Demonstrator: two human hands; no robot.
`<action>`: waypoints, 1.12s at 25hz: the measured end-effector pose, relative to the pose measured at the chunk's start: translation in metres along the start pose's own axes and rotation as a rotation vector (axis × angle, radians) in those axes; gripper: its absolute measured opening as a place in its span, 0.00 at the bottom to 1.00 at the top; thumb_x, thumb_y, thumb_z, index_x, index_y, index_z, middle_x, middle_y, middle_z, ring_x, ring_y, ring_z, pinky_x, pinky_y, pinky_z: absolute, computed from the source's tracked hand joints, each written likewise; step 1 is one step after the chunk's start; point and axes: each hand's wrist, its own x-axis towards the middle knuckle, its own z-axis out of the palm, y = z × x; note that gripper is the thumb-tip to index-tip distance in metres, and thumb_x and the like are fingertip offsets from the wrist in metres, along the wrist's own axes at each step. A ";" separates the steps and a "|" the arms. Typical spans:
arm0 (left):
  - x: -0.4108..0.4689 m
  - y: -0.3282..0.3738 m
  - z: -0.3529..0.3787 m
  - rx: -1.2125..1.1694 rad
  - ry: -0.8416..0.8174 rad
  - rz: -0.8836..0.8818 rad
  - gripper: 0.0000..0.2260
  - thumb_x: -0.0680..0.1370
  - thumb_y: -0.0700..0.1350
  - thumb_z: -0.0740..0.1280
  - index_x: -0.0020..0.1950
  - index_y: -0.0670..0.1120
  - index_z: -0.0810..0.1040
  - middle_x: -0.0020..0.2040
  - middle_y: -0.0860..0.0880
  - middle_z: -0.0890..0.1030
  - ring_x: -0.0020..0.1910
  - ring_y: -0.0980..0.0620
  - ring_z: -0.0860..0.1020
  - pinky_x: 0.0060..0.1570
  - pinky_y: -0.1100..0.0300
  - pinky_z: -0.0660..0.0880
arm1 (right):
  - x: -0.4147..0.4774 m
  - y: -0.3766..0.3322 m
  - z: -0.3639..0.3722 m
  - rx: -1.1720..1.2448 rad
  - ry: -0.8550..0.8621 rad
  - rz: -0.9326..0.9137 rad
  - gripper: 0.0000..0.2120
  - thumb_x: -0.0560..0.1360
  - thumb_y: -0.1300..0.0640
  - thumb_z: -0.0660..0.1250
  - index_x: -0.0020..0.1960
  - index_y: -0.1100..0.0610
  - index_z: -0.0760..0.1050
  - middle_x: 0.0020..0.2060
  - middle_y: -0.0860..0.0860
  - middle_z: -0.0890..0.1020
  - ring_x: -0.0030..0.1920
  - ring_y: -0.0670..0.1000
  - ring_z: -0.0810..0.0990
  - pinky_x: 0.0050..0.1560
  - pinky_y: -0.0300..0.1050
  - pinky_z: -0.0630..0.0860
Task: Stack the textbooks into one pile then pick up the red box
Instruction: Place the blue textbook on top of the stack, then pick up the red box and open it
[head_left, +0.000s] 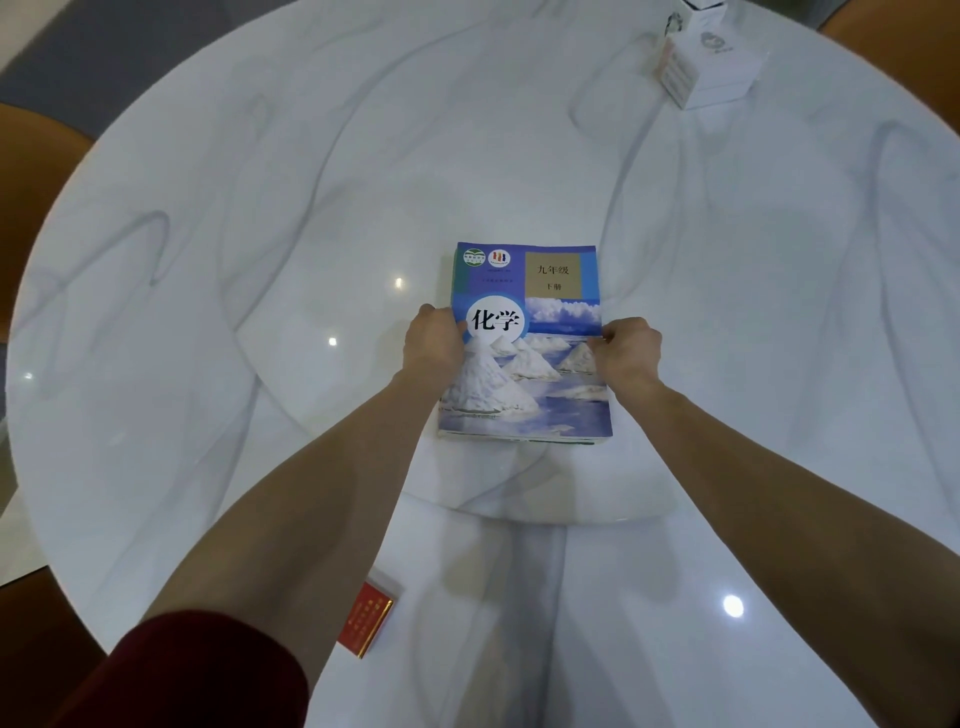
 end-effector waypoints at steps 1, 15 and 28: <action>-0.001 -0.002 -0.001 0.010 -0.013 0.004 0.15 0.81 0.43 0.56 0.53 0.33 0.77 0.53 0.34 0.76 0.53 0.37 0.77 0.50 0.50 0.73 | 0.000 0.000 -0.001 -0.014 0.000 -0.006 0.08 0.75 0.62 0.63 0.41 0.63 0.79 0.31 0.55 0.75 0.38 0.56 0.74 0.27 0.35 0.64; -0.056 -0.029 -0.062 0.145 0.111 0.087 0.14 0.79 0.45 0.60 0.63 0.42 0.74 0.57 0.41 0.78 0.57 0.42 0.76 0.51 0.53 0.73 | -0.072 -0.054 -0.019 -0.466 -0.039 -0.607 0.14 0.78 0.57 0.57 0.56 0.61 0.77 0.54 0.59 0.79 0.52 0.60 0.78 0.51 0.50 0.76; -0.187 -0.128 -0.053 0.316 0.161 -0.018 0.14 0.79 0.45 0.59 0.62 0.43 0.73 0.56 0.42 0.77 0.55 0.44 0.75 0.49 0.53 0.74 | -0.188 -0.074 0.048 -0.677 -0.233 -0.907 0.17 0.79 0.54 0.54 0.64 0.58 0.71 0.59 0.58 0.76 0.60 0.58 0.73 0.58 0.52 0.71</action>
